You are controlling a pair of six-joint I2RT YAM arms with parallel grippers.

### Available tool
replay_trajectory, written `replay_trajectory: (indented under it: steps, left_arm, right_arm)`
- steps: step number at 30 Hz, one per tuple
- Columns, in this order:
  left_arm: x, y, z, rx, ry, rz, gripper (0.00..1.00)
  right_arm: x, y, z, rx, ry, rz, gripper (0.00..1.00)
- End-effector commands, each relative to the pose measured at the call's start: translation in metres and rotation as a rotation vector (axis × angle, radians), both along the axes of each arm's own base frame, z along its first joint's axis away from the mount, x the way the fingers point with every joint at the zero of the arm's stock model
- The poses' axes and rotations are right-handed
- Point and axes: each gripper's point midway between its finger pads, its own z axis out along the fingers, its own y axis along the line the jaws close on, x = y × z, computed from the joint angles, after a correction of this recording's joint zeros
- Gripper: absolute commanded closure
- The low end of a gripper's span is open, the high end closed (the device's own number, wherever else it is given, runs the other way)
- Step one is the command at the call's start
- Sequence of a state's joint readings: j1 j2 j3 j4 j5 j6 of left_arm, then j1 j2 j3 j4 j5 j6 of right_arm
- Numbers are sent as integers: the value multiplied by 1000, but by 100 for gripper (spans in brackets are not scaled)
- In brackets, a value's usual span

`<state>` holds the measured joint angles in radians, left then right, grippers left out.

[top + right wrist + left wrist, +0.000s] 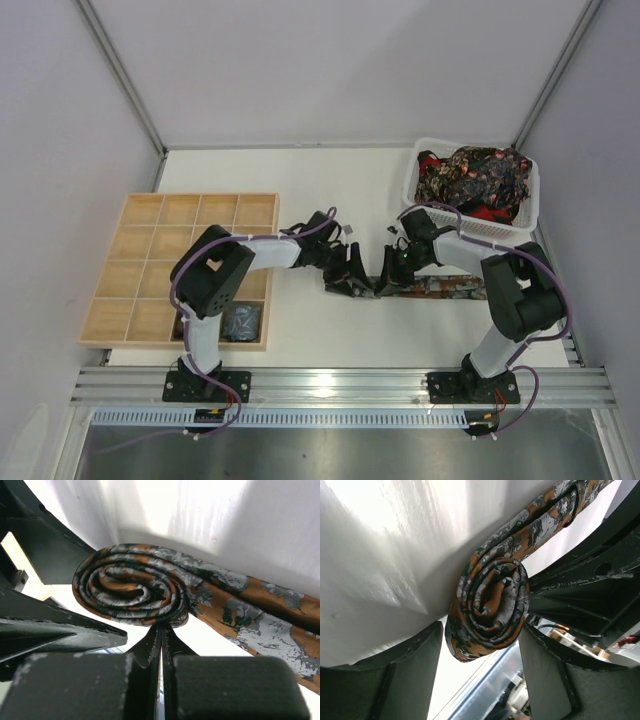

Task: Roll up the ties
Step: Roll the tie

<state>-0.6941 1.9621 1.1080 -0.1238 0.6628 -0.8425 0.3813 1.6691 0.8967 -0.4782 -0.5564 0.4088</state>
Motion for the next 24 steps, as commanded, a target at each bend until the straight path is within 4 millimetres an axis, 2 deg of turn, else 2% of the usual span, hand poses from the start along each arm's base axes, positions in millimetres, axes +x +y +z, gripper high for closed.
replay_trajectory:
  steps: [1,6,10,21,24]
  left_arm:
    - [14,-2,2,15,-76,-31,33]
    - [17,-2,-2,26,-82,-57,33]
    - [18,-2,-6,29,-80,-52,37]
    - [23,2,-4,36,-78,-19,56]
    - [22,3,-3,28,-72,-6,67]
  right_arm:
    - [17,2,9,-1,-53,3,100]
    - [26,6,21,11,-78,-2,100]
    - [30,7,24,10,-80,-1,100]
    - [34,-1,4,-48,-78,-10,100]
    - [35,3,3,-38,-80,-7,100]
